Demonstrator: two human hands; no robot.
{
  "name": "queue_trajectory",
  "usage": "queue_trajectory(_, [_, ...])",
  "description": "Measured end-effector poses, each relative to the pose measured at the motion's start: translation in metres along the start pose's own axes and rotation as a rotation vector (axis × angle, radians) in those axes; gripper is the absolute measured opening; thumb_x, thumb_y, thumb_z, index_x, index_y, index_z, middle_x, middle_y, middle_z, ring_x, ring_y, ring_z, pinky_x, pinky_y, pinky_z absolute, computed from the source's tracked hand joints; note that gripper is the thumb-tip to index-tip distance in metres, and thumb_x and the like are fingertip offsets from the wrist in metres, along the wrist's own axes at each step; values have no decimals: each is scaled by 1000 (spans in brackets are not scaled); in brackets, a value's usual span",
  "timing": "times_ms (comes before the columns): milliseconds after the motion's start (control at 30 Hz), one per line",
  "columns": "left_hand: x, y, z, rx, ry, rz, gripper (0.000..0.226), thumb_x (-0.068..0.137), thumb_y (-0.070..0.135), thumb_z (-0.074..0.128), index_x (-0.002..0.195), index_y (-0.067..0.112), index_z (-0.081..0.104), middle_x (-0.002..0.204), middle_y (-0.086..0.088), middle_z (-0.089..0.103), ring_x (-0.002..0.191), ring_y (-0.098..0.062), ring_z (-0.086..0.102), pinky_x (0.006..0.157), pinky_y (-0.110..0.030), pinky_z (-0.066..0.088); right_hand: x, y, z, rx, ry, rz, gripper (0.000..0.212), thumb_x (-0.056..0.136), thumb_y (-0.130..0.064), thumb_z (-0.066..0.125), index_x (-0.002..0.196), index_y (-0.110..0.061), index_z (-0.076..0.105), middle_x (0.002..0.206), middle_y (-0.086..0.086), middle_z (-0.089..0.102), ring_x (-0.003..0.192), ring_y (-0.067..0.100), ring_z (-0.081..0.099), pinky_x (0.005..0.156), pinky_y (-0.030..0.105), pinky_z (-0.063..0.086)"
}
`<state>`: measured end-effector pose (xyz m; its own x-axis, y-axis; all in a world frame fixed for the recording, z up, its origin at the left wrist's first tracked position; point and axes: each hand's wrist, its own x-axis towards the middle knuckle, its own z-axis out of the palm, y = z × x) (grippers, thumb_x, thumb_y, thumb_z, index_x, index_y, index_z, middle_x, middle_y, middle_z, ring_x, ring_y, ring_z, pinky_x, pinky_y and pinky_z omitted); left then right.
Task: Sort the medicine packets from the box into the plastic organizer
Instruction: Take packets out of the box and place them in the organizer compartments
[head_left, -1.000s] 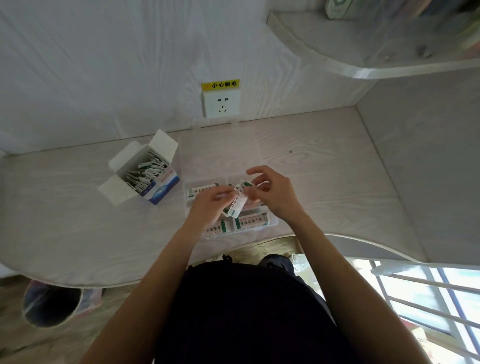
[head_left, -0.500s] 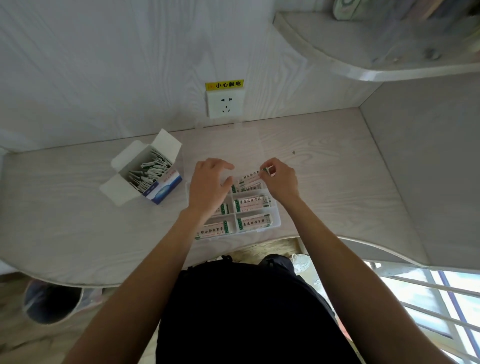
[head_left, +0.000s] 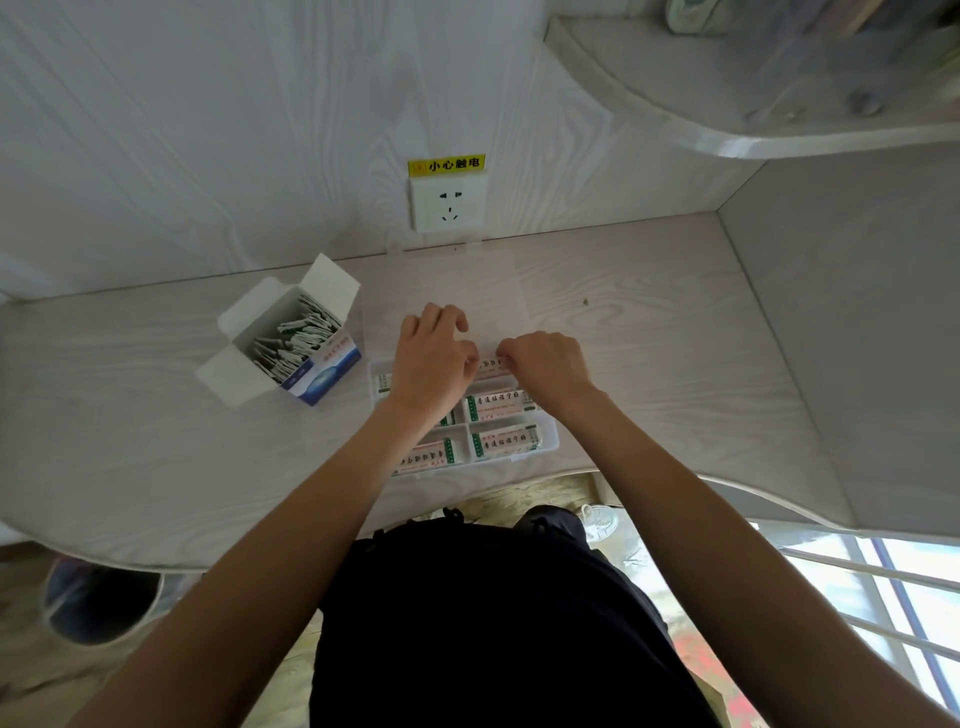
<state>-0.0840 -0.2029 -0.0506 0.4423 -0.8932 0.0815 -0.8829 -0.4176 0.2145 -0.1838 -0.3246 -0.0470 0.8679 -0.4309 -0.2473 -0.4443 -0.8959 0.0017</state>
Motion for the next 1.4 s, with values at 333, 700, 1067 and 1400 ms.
queue_trajectory(333, [-8, 6, 4, 78, -87, -63, 24, 91, 28, 52, 86, 16, 73, 146, -5, 37, 132, -27, 28, 100, -43, 21, 2, 4, 7, -75, -15, -67, 22, 95, -13, 48, 104, -25, 64, 87, -1, 65, 68, 19, 53, 57, 27, 34])
queue_trajectory(700, [-7, -1, 8, 33, -93, 6, 29, 92, 29, 50, 82, 14, 73, 148, -2, 36, 136, -26, 26, 106, -47, 17, -1, 2, 4, 12, -18, -69, 24, 96, -17, 45, 107, -23, 65, 91, 0, 69, 79, 21, 64, 60, 27, 38])
queue_trajectory(1067, [-43, -1, -72, -336, 276, 10, 15, 89, 16, 58, 99, 13, 69, 100, 0, 69, 94, -15, 61, 80, -25, 47, -30, -19, -35, 680, 435, 39, 14, 90, -21, 58, 97, -19, 71, 91, -7, 71, 71, 7, 61, 70, 32, 53])
queue_trajectory(1400, [-97, -104, -89, -239, 211, -572, 56, 71, 38, 74, 118, 11, 59, 126, -8, 59, 115, -30, 53, 97, -43, 38, 43, -126, -82, 359, 358, -346, 13, 82, -26, 63, 83, -19, 74, 124, 3, 54, 121, 28, 38, 96, 35, 32])
